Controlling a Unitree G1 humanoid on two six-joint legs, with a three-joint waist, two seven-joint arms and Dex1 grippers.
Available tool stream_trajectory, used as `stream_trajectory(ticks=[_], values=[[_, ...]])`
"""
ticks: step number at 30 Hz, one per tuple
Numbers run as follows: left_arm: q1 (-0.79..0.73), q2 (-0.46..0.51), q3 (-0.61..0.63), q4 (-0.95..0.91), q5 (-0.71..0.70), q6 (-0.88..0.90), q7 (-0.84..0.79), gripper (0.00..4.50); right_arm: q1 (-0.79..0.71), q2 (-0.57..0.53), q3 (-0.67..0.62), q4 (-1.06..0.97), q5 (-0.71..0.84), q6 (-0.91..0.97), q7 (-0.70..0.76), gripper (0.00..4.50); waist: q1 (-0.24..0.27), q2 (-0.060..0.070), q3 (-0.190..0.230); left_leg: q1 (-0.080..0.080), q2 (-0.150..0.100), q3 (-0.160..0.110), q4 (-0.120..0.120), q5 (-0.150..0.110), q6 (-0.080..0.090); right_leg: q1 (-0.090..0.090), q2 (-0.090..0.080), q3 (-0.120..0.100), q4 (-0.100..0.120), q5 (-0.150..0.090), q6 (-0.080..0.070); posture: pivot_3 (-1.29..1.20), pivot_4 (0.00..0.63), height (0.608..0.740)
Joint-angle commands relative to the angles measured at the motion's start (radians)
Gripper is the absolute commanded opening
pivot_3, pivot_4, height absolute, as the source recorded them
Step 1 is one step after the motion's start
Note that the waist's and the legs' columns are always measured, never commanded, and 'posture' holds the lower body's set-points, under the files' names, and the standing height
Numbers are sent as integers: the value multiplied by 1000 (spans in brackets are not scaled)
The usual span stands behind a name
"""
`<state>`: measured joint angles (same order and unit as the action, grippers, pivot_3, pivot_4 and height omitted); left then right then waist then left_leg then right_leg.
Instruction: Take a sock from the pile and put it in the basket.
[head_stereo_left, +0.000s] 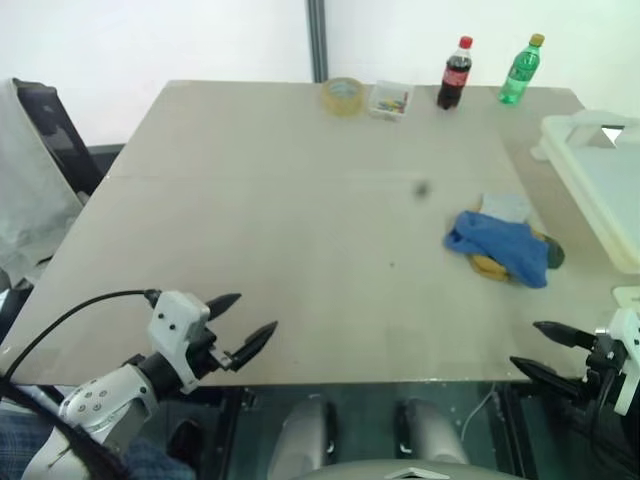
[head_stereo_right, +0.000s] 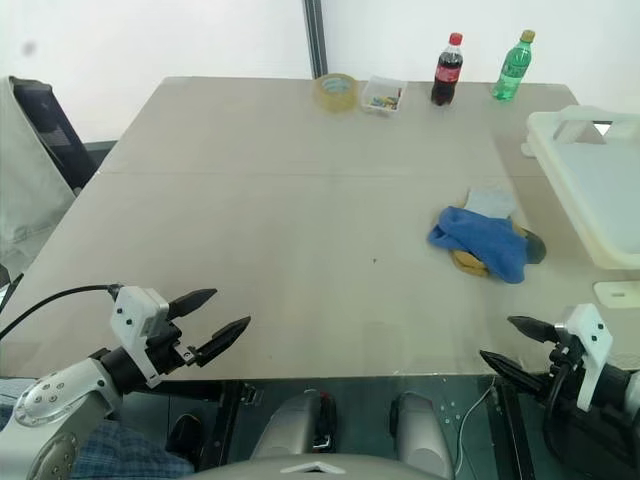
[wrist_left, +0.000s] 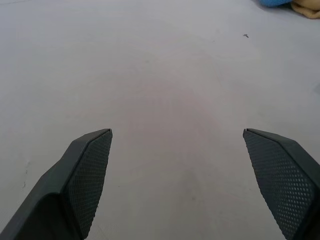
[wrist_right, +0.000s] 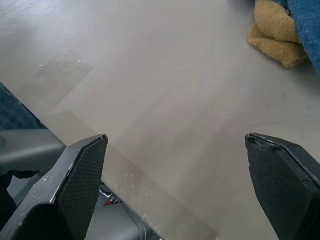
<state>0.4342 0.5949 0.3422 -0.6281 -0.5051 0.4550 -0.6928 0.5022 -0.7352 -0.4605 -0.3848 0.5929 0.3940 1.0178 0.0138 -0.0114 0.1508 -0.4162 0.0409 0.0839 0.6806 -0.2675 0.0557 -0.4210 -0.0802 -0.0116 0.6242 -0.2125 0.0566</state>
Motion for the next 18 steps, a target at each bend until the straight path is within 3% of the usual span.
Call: stream_trajectory(ticks=[1, 5, 18], values=[[64, -9, 40, -52, -20, -29, -19, 4481, 5, -15, -60, -17, 11, -13, 6, 4500, 0, 0, 0, 0, 0, 0, 0, 0, 0, 0, 0, 0, 0, 0, 0, 0, 150, 740], [135, -17, 54, -48, -19, -62, -42, 4481, -16, -21, -73, 14, -2, -29, 3, 4500, -2, -3, 2, -1, 0, 2, -3, 0, 1, -2, 0, 1, -2, 1, -2, 0, 150, 740], [87, 0, 39, -13, -8, -76, -55, 4481, -19, -12, -70, 6, -11, -27, -2, 4500, 0, -2, 2, -1, -1, 2, -3, 0, 1, -2, 4, 1, -2, 1, -1, 0, 150, 740]])
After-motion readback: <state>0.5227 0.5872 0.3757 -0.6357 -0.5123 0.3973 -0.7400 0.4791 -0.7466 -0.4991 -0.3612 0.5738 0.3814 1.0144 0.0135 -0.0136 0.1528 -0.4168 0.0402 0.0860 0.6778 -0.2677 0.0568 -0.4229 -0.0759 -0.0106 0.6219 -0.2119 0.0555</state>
